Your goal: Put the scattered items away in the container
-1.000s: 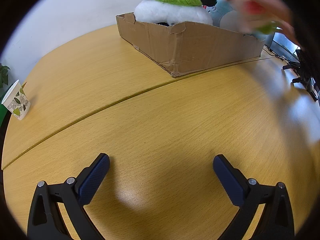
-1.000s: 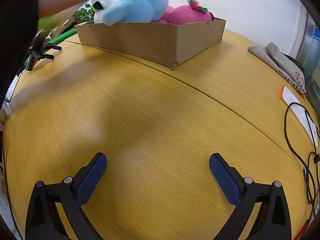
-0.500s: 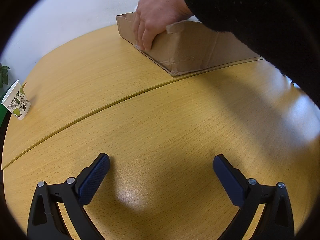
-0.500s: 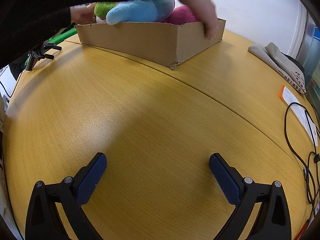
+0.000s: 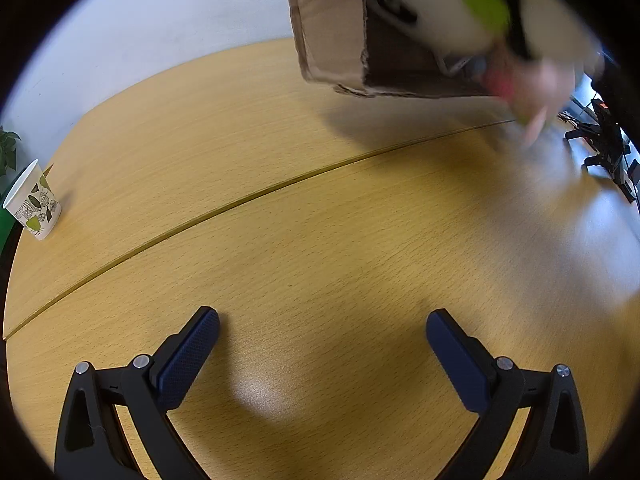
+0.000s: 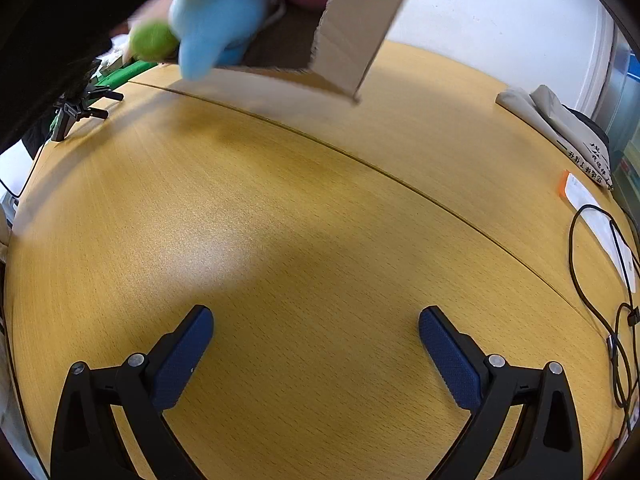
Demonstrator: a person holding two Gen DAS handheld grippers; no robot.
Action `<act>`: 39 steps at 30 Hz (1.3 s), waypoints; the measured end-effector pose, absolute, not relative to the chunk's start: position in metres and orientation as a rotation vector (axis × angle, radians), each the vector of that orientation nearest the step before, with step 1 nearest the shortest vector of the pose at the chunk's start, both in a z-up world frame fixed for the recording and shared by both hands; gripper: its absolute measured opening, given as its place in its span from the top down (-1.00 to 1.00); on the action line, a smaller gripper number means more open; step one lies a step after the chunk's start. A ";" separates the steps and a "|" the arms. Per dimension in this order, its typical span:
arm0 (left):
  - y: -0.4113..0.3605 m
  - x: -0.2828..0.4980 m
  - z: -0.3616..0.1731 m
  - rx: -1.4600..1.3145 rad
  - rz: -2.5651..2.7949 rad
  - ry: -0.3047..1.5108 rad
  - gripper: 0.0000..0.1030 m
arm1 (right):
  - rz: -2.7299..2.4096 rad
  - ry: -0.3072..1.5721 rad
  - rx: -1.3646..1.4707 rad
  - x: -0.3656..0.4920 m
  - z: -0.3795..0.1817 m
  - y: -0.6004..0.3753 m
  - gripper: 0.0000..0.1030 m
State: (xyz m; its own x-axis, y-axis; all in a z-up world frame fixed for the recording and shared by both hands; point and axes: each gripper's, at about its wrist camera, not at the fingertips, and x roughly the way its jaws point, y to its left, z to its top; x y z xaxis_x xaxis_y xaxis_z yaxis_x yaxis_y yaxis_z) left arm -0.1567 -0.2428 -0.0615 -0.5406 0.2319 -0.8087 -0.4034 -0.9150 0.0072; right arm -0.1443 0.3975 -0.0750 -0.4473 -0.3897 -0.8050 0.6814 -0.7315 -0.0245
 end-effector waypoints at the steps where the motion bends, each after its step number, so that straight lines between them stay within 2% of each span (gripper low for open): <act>1: -0.243 -0.157 -0.061 -1.252 2.462 0.273 -1.00 | -2.186 0.461 1.092 -0.144 -0.075 0.397 -1.00; 39: -0.246 -0.157 -0.062 -1.248 2.457 0.275 -1.00 | -2.186 0.460 1.092 -0.144 -0.075 0.397 -1.00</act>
State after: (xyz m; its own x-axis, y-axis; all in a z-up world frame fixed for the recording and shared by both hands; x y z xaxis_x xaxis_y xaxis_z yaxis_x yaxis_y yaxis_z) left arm -0.1567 -0.2464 -0.0624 -0.5394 0.2356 -0.8084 -0.4085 -0.9127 0.0066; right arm -0.1440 0.3966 -0.0753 -0.4473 -0.3895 -0.8051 0.6811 -0.7318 -0.0244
